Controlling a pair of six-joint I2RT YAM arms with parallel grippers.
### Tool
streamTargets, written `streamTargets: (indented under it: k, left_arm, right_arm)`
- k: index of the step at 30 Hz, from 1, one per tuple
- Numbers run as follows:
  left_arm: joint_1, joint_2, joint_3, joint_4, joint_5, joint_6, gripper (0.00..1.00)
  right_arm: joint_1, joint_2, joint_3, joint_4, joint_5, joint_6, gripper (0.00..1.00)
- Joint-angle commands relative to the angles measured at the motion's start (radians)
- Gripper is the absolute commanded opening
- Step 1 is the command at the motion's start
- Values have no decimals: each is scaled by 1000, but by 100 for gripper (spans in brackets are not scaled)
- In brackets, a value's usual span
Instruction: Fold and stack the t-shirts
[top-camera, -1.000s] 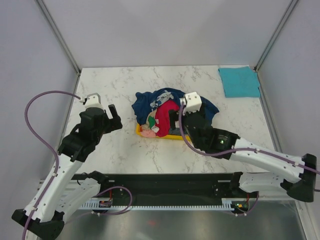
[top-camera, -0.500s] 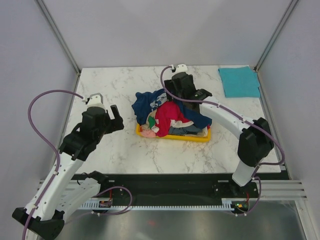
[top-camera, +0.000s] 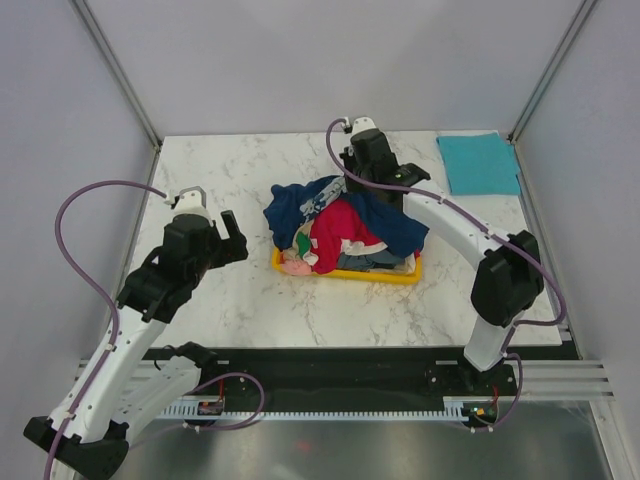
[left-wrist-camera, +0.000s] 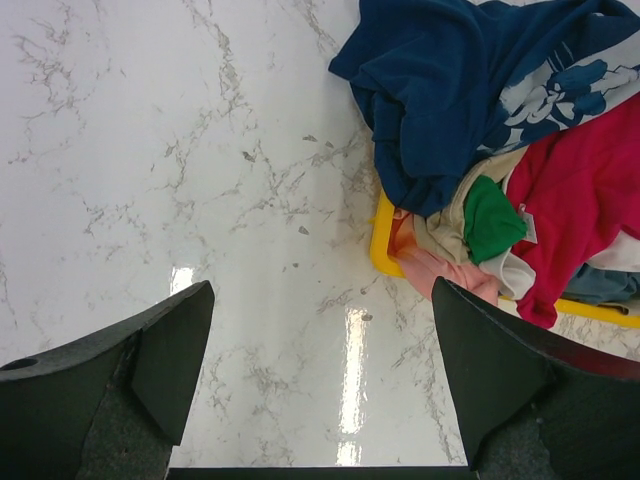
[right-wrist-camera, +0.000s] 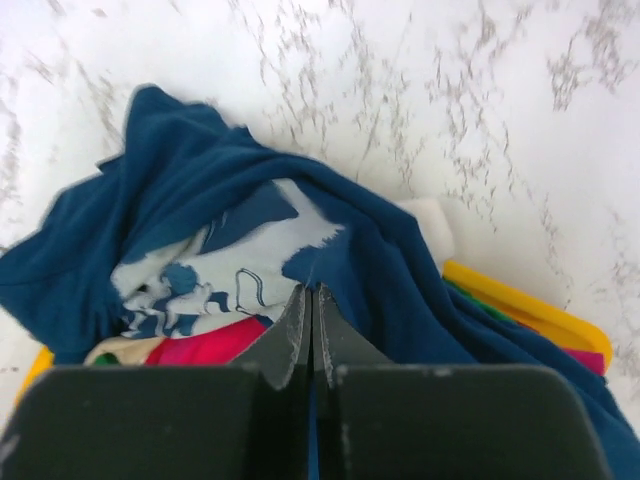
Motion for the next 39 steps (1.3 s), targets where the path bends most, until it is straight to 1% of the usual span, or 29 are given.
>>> streamTargets:
  k: [1, 3, 4, 6, 7, 8, 9, 10, 11, 12, 13, 15, 16, 19, 24, 27, 28, 29, 30, 31, 33, 34, 35, 36, 37, 38, 39]
  left_arm:
    - [-1, -3, 16, 3, 4, 34, 96]
    - [-3, -3, 14, 0, 3, 32, 96]
    - [-1, -5, 13, 1, 3, 32, 96]
    - [-1, -3, 13, 0, 0, 29, 96]
    - [-1, -2, 14, -2, 0, 29, 96]
    - [-1, -2, 14, -2, -2, 28, 96]
    - [-1, 0, 13, -2, 0, 26, 96]
    - [-1, 1, 14, 0, 4, 22, 96]
    - [-3, 6, 14, 1, 10, 17, 96]
    - [-3, 12, 14, 3, 32, 9, 96]
    - [-3, 20, 13, 3, 47, -7, 96]
    - [-3, 64, 13, 12, 94, -21, 96]
    - [-4, 84, 13, 15, 111, -32, 96]
    - [-7, 177, 13, 26, 159, -66, 94]
    - [-12, 300, -10, 86, 190, -152, 94]
    - [-14, 391, -49, 231, 181, -173, 94]
    - [-14, 467, -58, 297, 171, -173, 94]
    - [-12, 513, -52, 325, 164, -172, 94]
    - [-11, 562, -40, 340, 138, -172, 90]
    - [-11, 677, -6, 356, 128, -169, 88]
    - [0, 792, 46, 365, 134, -158, 82]
    - [0, 840, 98, 371, 141, -150, 73]
    - [2, 928, 126, 371, 147, -144, 68]
    - [3, 961, 150, 370, 147, -140, 61]
    - [6, 989, 196, 373, 148, -138, 38]
    - [15, 1045, 221, 373, 162, -136, 25]
    - [22, 1069, 247, 371, 168, -143, 2]
  right_arm:
    - [-9, -167, 169, -10, 4, -43, 0]
    - [-9, -239, 229, -35, 10, -52, 0]
    - [-10, -320, 269, -36, 10, -55, 0]
    - [-9, -408, 292, -36, 9, -54, 0]
    - [-9, -498, 292, -35, 9, -54, 0]
    - [-9, -546, 282, -32, 10, -52, 0]
    - [-9, -592, 263, -24, 13, -52, 0]
    - [-9, -686, 208, -15, 33, -51, 0]
    - [-7, -733, 176, 3, 44, -52, 0]
    - [-9, -776, 144, 10, 54, -52, 0]
    - [-9, -860, 80, 19, 71, -60, 0]
    - [-9, -941, 13, 43, 119, -75, 0]
    - [-10, -1010, -43, 53, 131, -81, 0]
    - [-9, -1092, -102, 66, 145, -106, 0]
    - [-9, -1129, -114, 10, 160, -115, 0]
    - [-7, -1156, -131, -19, 151, -105, 0]
    - [-9, -1166, -137, -24, 156, -101, 0]
    - [-7, -1175, -145, -35, 163, -100, 0]
    - [-9, -1192, -152, -41, 180, -97, 0]
    - [-9, -1202, -154, -50, 188, -94, 0]
    - [-9, -1219, -154, -78, 196, -91, 0]
    - [-9, -1238, -154, -87, 200, -92, 0]
    - [-9, -1247, -151, -107, 200, -97, 0]
    - [-9, -1255, -142, -121, 205, -100, 1]
    - [-9, -1265, -136, -148, 220, -103, 1]
    - [-9, -1273, -131, -160, 228, -109, 1]
    - [-9, -1287, -125, -170, 232, -108, 1]
